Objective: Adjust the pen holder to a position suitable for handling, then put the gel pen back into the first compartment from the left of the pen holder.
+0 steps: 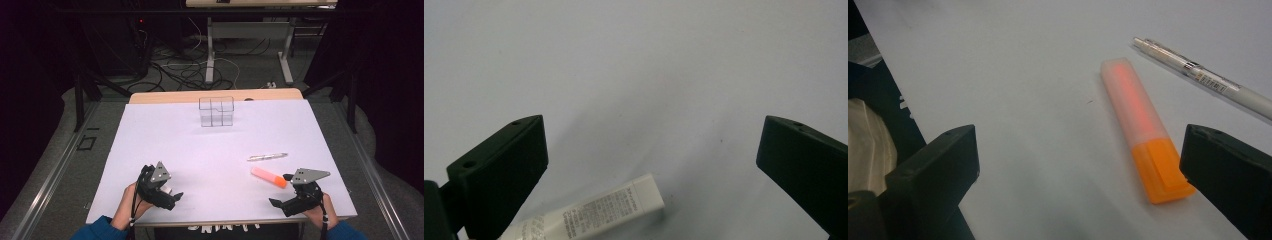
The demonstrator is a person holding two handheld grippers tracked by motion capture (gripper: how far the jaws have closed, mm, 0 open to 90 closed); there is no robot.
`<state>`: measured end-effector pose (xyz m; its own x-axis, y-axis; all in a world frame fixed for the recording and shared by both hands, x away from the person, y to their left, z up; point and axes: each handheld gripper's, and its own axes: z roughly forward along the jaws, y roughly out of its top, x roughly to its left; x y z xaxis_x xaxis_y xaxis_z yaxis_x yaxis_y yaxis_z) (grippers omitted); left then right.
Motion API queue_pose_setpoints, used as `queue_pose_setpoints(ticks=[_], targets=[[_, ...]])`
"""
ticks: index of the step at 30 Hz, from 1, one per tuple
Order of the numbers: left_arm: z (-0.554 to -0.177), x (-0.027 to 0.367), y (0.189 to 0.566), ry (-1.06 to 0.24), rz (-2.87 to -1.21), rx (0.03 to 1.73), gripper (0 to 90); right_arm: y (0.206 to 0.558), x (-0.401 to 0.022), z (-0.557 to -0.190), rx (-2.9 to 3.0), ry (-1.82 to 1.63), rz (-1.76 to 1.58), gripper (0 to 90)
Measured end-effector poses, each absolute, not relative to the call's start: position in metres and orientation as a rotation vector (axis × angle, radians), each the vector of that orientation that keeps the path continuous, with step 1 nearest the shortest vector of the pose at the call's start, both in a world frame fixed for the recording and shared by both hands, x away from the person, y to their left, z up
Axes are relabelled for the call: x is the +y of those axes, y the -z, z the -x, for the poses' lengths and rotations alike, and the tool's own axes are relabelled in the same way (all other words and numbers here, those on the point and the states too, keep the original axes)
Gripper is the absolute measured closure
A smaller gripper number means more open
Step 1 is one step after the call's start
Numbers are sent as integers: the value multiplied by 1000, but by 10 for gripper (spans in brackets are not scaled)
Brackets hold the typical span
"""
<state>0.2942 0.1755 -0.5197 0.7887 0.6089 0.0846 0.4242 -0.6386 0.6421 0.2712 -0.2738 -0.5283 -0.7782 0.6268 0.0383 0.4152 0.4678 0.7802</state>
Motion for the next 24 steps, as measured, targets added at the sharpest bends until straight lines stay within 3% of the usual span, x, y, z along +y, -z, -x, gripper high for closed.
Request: queue_pose_setpoints(ticks=[24], targets=[[-281,181,524,-375,-2341,779,3,528,-273,-270,2468,-1197,-909,25]])
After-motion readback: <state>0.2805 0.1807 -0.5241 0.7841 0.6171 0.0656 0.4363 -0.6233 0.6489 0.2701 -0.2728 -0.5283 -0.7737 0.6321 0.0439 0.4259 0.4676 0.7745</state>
